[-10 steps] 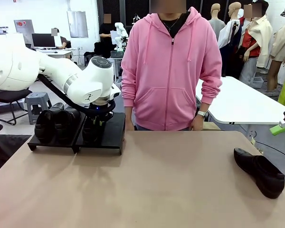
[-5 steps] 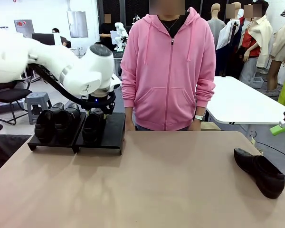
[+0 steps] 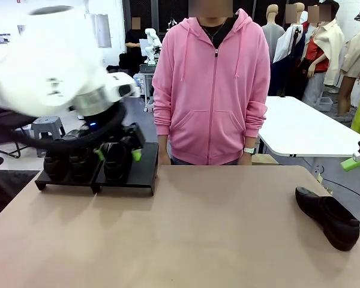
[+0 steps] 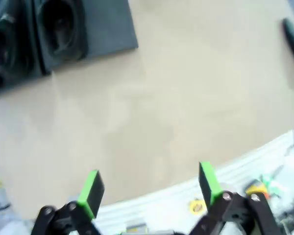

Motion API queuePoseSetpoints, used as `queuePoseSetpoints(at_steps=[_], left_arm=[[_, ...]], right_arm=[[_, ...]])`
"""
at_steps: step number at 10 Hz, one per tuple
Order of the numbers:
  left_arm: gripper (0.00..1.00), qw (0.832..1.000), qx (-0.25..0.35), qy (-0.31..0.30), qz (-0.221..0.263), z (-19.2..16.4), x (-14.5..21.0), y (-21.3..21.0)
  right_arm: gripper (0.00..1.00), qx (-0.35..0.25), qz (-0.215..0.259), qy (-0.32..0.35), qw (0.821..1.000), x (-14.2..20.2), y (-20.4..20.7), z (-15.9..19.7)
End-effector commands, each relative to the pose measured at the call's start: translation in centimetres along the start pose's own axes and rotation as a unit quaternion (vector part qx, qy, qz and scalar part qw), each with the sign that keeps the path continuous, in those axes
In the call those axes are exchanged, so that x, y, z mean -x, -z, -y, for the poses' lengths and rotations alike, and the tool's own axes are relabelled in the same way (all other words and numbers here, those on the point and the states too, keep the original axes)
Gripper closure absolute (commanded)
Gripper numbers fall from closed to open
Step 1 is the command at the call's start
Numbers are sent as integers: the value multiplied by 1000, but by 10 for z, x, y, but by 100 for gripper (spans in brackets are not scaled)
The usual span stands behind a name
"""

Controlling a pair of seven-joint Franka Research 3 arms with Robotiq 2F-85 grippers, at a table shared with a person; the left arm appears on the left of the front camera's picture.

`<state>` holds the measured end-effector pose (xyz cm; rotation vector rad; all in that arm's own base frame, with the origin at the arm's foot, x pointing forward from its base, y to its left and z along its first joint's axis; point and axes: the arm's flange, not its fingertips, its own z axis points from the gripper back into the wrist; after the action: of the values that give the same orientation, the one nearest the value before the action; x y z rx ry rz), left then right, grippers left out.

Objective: Organize the shoes by placing them on the stand.
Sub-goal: Place the Shoe from the middle of the table onto the Shoes Stand.

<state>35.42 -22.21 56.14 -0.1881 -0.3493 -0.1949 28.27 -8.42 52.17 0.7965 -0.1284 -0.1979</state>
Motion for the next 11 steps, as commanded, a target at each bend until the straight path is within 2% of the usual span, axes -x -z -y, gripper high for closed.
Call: queuePoseSetpoints(at_steps=[1, 2, 3, 4, 5, 6, 7, 11], left_arm=[[0, 995, 84, -57, -13, -80, 33, 1], [0, 984, 151, -90, -23, -120, 54, 15], [0, 969, 210, -129, 15, -155, 68, 31], [0, 955, 206, -211, 20, -172, 73, 49], [0, 959, 219, -173, 55, -173, 71, 62], [0, 962, 191, -188, 44, -175, 63, 77], [0, 960, 206, -187, 21, -188, 55, 31], [0, 960, 206, -187, 21, -188, 55, 31]], right_arm=[[0, -9, 2, -7, 1000, 0, -1, 0], [0, -9, 2, -7, 1000, 0, -1, 0], [0, -9, 2, -7, 1000, 0, -1, 0], [0, -9, 2, -7, 1000, 0, -1, 0], [0, -9, 2, -7, 1000, 0, -1, 0], [0, -9, 2, -7, 1000, 0, -1, 0], [0, -9, 2, -7, 1000, 0, -1, 0], [0, -9, 2, -7, 1000, 0, -1, 0]])
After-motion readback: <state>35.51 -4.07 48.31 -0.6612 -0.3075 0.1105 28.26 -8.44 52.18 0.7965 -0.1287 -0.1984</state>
